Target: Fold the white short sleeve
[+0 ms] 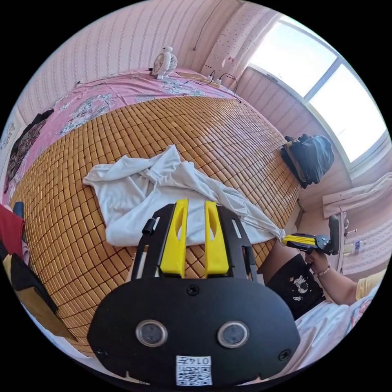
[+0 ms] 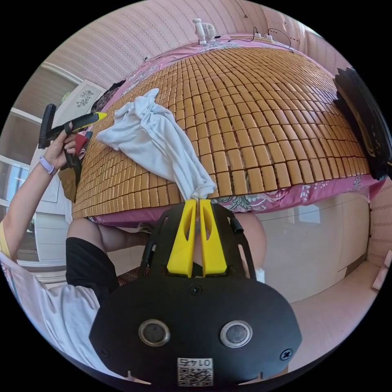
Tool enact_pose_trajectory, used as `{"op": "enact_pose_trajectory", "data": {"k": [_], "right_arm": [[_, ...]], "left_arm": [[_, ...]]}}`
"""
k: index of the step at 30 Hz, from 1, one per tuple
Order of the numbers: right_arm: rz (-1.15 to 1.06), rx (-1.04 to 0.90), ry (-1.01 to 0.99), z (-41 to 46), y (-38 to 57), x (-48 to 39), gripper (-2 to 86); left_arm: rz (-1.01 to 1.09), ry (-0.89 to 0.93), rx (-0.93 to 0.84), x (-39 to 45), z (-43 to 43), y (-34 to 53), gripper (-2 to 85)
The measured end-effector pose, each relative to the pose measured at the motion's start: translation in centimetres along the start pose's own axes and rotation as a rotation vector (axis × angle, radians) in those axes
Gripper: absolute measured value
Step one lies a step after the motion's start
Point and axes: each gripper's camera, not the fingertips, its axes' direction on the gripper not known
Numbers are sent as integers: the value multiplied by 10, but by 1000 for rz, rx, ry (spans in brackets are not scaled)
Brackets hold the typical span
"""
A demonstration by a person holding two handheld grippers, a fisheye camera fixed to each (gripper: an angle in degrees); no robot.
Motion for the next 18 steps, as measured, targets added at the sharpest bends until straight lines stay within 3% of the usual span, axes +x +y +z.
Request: {"op": "enact_pose_trajectory", "data": {"k": [7,13,18], "right_arm": [[-24,-59,8,5,-16,-2,6],[-6,-90,-60,5,-25,9,6],[1,-120,-100,3,-29,17,6]], "left_arm": [[57,-94,-111,38,46,-61,73],[197,-302,-141,65,68,-96,84],[314,-364,-298,77,107,-100,67]]}}
